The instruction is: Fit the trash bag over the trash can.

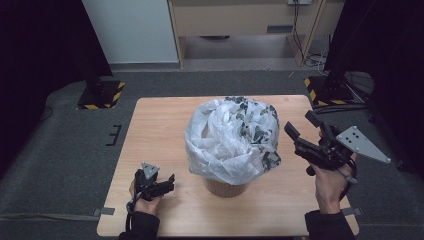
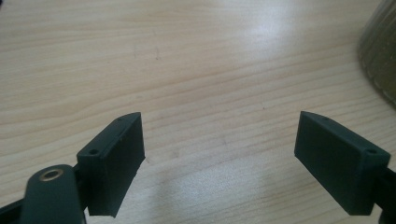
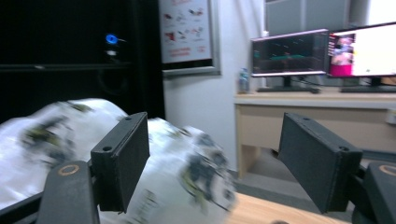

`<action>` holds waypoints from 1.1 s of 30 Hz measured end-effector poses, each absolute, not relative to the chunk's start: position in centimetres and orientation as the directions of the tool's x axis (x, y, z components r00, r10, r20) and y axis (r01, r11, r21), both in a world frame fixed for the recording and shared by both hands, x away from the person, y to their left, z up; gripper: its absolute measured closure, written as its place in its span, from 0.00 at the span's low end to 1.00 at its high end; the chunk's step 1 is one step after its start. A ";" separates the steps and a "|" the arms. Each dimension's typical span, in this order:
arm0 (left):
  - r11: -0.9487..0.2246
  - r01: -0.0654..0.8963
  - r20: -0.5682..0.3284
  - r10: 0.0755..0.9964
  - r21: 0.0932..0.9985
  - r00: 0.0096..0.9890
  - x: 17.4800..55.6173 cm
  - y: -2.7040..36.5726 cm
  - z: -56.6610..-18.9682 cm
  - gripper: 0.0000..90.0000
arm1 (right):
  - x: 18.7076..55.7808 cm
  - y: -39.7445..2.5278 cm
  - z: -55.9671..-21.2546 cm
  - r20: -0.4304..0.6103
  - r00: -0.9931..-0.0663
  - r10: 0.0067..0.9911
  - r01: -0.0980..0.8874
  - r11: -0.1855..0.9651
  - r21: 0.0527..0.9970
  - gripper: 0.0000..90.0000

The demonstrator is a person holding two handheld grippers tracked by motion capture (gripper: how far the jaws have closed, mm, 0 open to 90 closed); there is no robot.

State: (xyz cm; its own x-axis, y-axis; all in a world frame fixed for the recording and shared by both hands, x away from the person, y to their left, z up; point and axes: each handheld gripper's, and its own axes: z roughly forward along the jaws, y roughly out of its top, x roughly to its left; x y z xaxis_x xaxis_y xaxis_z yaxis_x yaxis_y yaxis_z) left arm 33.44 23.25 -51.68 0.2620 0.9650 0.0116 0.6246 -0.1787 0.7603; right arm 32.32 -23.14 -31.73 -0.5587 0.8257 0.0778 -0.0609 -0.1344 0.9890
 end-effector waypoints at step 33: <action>-0.189 0.673 0.008 0.965 0.715 0.262 34.1 23.0 -53.5 0.12 | 34.6 -11.5 -30.4 -0.136 -0.855 0.501 0.021 0.295 0.955 0.41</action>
